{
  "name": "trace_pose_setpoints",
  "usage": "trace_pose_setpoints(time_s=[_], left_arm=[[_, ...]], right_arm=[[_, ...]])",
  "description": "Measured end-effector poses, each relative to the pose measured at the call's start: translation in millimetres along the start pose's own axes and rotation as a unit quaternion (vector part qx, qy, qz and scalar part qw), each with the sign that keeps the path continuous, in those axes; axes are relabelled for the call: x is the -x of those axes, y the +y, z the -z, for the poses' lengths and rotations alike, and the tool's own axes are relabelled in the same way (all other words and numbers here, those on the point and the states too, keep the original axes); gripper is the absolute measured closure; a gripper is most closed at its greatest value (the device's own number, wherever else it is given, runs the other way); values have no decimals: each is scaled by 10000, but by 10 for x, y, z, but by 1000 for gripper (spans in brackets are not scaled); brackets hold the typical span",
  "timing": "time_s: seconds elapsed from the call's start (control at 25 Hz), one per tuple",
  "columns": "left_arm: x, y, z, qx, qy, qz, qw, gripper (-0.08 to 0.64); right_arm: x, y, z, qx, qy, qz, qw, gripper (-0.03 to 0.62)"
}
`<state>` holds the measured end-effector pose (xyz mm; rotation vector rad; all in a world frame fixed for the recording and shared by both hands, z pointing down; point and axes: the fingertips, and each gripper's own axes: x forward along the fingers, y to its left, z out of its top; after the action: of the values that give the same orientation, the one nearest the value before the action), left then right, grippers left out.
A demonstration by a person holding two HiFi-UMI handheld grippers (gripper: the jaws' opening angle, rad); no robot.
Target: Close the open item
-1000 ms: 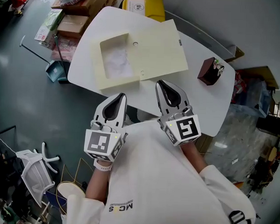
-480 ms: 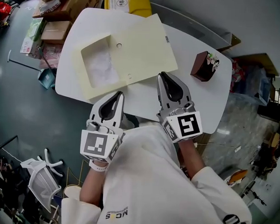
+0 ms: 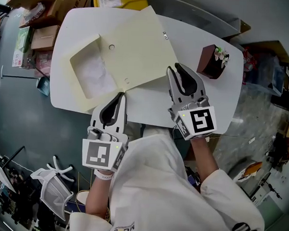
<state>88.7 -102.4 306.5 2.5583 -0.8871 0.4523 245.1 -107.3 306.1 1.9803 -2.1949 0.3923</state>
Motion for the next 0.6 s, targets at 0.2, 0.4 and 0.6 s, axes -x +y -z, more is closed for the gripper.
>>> trace_pose_setpoints(time_s=[0.2, 0.4, 0.6], left_arm=[[-290, -41, 107, 42, 165, 112, 9998, 531], [-525, -37, 240, 57, 331, 200, 9992, 531], [-722, -67, 355, 190, 408, 324, 9985, 531]], right_arm=[[-181, -305, 215, -157, 243, 183, 9994, 495], [-366, -510, 535, -328, 532, 313, 9976, 480], [-526, -682, 810, -456, 785, 374, 9952, 456]])
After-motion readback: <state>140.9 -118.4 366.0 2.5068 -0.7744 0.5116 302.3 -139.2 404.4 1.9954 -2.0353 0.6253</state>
